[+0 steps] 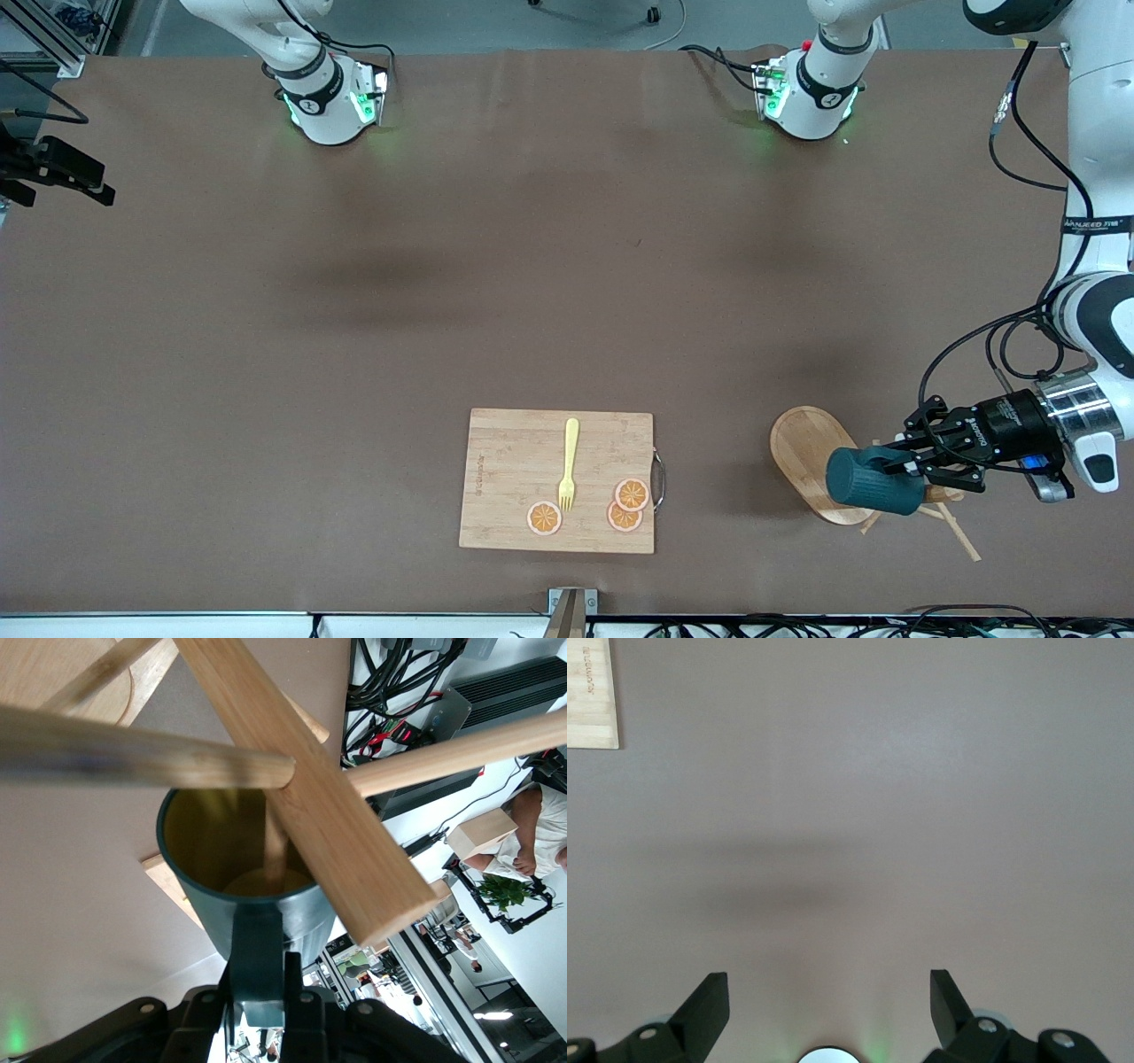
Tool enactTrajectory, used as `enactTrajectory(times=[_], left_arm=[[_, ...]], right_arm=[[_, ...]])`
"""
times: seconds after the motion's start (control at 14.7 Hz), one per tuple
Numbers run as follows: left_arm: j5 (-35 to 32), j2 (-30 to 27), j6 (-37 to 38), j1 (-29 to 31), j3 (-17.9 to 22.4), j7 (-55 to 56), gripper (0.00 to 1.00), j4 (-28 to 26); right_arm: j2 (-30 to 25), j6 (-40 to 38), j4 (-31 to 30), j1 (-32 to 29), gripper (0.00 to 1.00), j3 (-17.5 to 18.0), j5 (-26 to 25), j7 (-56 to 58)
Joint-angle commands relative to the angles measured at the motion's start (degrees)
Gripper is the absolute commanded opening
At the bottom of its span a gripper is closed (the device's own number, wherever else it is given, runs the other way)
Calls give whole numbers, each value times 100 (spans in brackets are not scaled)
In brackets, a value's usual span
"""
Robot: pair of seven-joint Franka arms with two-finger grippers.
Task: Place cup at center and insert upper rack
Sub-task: 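Open the left gripper and release the mug on the stand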
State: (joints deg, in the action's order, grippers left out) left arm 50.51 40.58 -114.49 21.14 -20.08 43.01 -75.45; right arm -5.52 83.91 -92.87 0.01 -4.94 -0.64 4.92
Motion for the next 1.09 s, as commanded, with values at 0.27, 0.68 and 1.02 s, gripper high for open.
enactTrajectory(times=[0.27, 0.68, 1.02], left_arm=[[170, -24, 15, 48, -40, -135, 100, 22], [-1971, -1025, 251, -31, -232, -153, 100, 22], [-4521, -1913, 1182, 30, -760, -1256, 100, -40]], right_arm=[[-55, -6, -30, -27, 100, 2, -41, -35], [-55, 3, -30, -36, 100, -6, -33, -35], [-46, 3, -30, -36, 100, -7, -33, -35]])
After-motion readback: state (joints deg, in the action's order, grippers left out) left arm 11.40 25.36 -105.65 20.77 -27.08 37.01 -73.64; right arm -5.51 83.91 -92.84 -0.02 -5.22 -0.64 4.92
